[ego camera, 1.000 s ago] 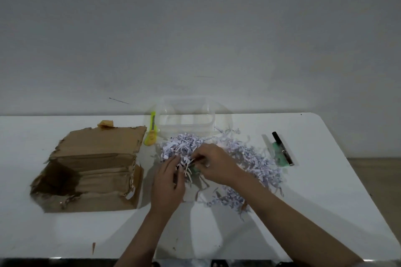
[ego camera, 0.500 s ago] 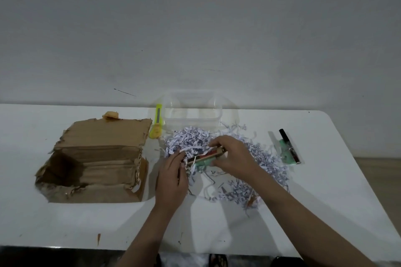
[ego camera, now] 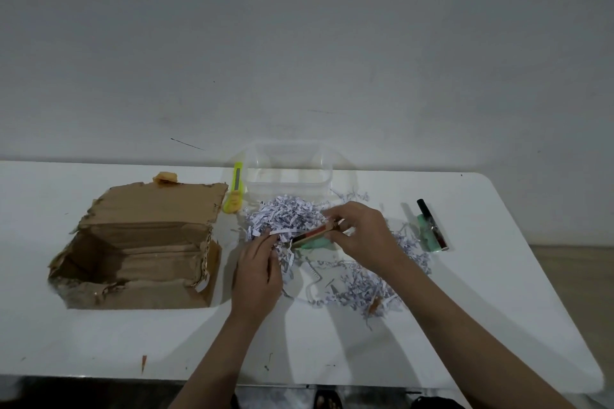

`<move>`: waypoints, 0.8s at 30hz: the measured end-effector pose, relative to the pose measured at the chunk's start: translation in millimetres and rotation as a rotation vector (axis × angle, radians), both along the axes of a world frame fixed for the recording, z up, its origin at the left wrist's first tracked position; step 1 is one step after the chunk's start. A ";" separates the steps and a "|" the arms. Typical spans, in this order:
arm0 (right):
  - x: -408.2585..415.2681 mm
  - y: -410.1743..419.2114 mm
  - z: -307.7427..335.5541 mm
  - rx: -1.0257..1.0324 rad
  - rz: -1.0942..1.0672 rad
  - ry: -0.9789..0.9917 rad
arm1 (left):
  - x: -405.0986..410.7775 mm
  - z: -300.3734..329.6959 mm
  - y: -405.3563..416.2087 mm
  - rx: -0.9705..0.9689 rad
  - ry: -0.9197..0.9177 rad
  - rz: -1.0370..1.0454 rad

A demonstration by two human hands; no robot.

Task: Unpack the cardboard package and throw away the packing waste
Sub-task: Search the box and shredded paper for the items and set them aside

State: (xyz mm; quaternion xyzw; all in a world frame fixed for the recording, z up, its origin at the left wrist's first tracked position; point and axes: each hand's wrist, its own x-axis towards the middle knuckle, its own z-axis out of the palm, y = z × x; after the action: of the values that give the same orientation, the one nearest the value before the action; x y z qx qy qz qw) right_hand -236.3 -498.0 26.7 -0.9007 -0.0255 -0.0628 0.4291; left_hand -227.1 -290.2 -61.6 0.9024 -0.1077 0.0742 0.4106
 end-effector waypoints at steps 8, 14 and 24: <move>-11.8 -24.2 33.1 0.120 -0.086 -0.001 | -1.7 0.6 0.3 0.012 -0.007 0.001; -17.6 -87.4 40.8 0.267 -0.458 -0.118 | -2.1 0.2 -0.3 0.045 -0.001 -0.007; -56.4 -153.8 -21.4 0.263 -1.058 -0.005 | -1.8 -0.8 -1.3 0.066 -0.024 -0.008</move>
State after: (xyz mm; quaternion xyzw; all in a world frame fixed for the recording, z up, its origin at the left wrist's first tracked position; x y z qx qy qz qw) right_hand -292.7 -651.8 5.3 -0.7292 0.4383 -0.2748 0.4480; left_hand -228.9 -291.5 -62.4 0.9140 -0.1189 0.0798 0.3795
